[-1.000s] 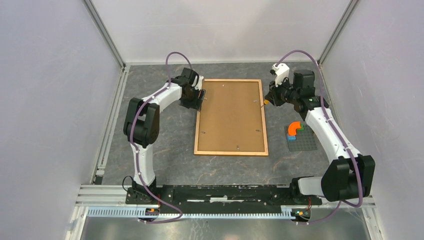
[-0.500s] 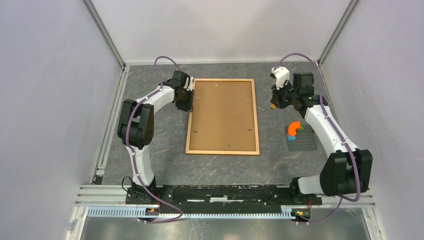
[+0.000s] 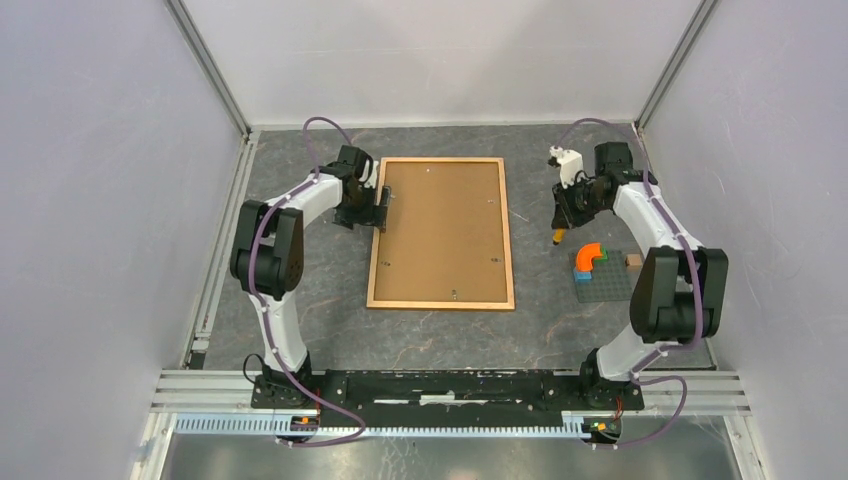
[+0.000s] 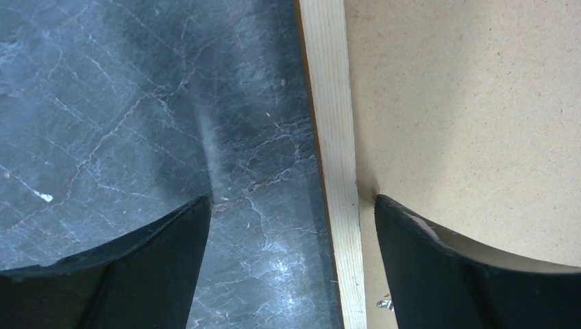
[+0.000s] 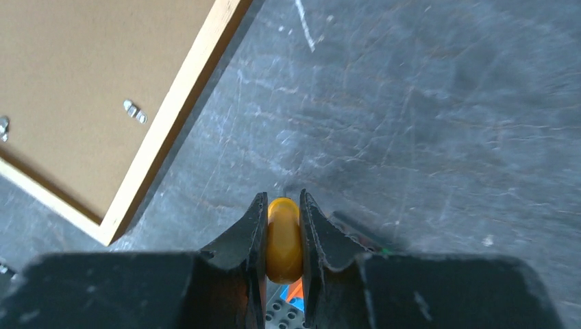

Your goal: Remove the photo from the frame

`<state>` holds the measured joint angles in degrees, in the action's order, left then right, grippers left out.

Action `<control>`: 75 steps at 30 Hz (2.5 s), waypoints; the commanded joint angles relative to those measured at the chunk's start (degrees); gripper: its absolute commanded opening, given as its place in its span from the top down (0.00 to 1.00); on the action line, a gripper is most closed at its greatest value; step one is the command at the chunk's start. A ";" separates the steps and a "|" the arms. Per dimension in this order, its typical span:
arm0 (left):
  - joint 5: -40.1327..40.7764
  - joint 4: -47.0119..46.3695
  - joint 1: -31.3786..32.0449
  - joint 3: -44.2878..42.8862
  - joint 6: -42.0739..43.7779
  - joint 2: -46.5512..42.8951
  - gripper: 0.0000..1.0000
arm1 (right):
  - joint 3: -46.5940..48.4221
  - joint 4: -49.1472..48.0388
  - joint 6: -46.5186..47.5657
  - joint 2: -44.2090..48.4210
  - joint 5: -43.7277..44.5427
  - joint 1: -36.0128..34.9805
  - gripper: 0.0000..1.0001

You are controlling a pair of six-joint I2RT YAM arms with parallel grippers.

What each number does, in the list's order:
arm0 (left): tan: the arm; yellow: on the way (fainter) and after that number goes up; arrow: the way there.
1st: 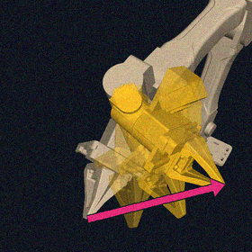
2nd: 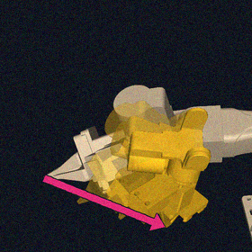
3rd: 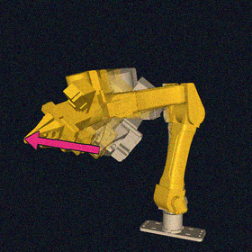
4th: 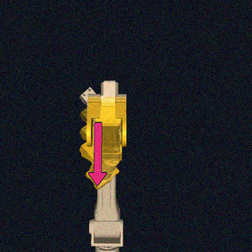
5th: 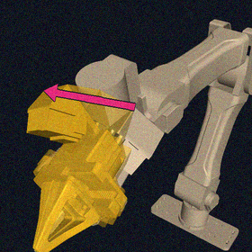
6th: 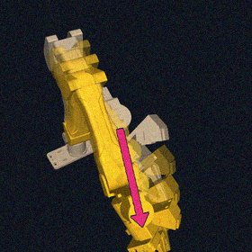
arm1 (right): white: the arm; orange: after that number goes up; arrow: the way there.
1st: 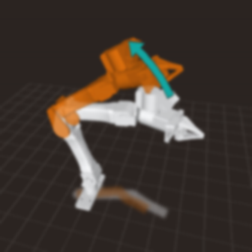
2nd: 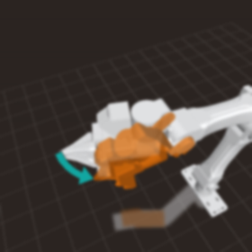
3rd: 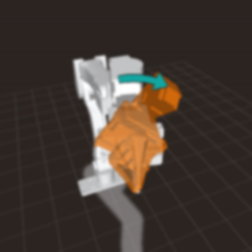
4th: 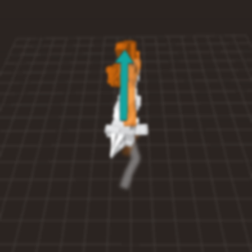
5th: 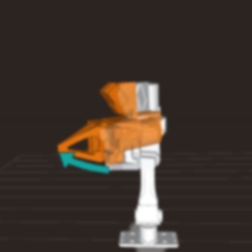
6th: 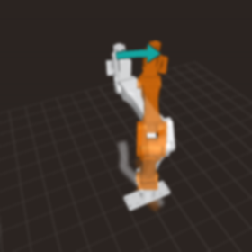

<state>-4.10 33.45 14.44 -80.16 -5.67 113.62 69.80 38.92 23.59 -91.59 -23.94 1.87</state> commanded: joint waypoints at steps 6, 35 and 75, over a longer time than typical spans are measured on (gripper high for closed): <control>-0.03 2.15 -0.20 1.27 4.70 -6.72 0.00 | 8.91 14.71 7.65 -13.39 -10.05 4.86 1.00; 0.13 5.70 -0.22 -0.05 5.32 -7.68 0.00 | 28.04 16.96 6.18 -38.99 -6.95 13.85 0.56; -15.10 1.71 0.31 9.56 24.27 -24.23 0.00 | 9.57 -1.00 10.71 -16.86 1.07 -10.89 0.44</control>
<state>-17.10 34.63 14.55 -70.91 15.18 91.98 79.02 39.86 32.93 -105.97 -26.59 -8.93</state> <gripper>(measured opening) 0.996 0.584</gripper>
